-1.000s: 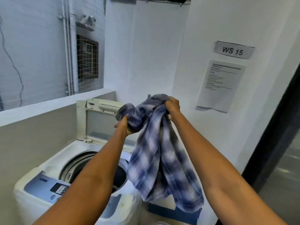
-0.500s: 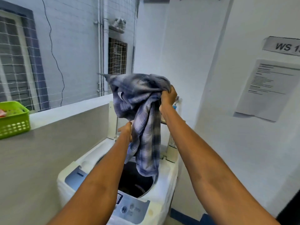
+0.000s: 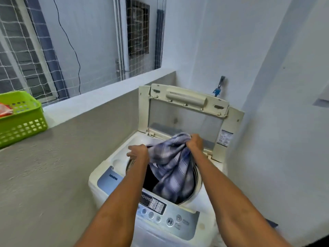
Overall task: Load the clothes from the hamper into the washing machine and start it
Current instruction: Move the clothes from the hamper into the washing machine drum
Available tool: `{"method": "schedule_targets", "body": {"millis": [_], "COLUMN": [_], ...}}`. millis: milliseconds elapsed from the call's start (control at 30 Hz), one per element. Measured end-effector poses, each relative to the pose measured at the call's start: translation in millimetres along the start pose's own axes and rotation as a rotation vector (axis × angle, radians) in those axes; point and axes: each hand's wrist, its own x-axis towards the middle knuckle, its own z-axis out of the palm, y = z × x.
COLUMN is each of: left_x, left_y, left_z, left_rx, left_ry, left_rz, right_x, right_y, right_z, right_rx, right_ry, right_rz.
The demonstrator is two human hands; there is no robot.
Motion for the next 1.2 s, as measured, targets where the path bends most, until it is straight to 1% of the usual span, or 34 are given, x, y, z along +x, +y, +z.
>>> {"method": "schedule_targets", "body": {"millis": [33,100,133,167,233,300,367,400,467,500,533,633,667,733,833,933,1033,1133,1200], "left_x": [0.9,17.9,19.6,21.9,24.8,49.5,86.0,105.7,87.6,67.6,63.9,45.6,37.7,24.6,-18.0,-72.5,-132.6,-190.1,-225.2], "left_y": [-0.6,-17.3,-26.6,-34.1,-54.4,-88.0,-126.4,-143.7,-125.0,-106.3,-104.1,-94.6,-91.6,-86.8,-72.9,-62.3,-70.0,-98.4,-126.7], "left_z": [2.3,17.9,24.2,31.0,43.7,64.7,83.4,94.6,78.4,65.2,64.1,63.6,68.1,81.7,101.2,116.2,138.2,160.3,173.5], "left_rx": [0.027,0.119,0.162,0.152,0.11,0.096,0.109,0.076,0.081,0.09,0.105,0.131,0.104,0.056,0.002,-0.043,0.0,0.09,0.16], "left_ry": [-0.08,-0.335,-0.466,-0.584,-0.752,-0.787,-0.76,-0.727,-0.711,-0.708,-0.717,-0.748,-0.768,-0.816,-0.871,-0.945,-1.016,-1.098,-1.123], "left_rz": [0.067,0.172,0.129,0.083,-0.036,-0.139,-0.191,-0.209,-0.258,-0.251,-0.243,-0.206,-0.19,-0.138,-0.056,0.013,0.019,0.049,0.033], "right_x": [0.1,-0.5,-0.2,-1.1,-5.3,-10.9,-19.7,-24.2,-29.9,-32.8,-34.2,-34.4,-35.3,-36.8,-41.2,-51.0,-70.1,-87.7,-97.7], "right_y": [6.0,16.1,19.8,23.1,28.2,35.7,48.2,54.9,69.2,72.1,73.8,73.8,72.0,67.5,75.7,108.1,156.3,203.2,240.6], "right_z": [15.5,44.3,59.5,74.2,99.3,120.4,137.4,143.6,154.7,155.9,156.3,149.9,141.9,121.1,75.4,25.2,-17.1,-47.8,-63.7], "right_rx": [-0.047,-0.131,-0.164,-0.189,-0.235,-0.22,-0.114,-0.025,0.187,0.28,0.333,0.386,0.418,0.473,0.618,0.672,0.714,0.702,0.679], "right_ry": [-0.03,-0.103,-0.147,-0.198,-0.318,-0.458,-0.501,-0.48,-0.446,-0.453,-0.453,-0.368,-0.33,-0.286,-0.175,0.028,0.161,0.212,0.237], "right_rz": [0.001,0.005,0.011,0.021,0.019,-0.017,-0.029,-0.006,0.11,0.175,0.218,0.207,0.206,0.18,0.169,0.178,0.241,0.328,0.385]}}
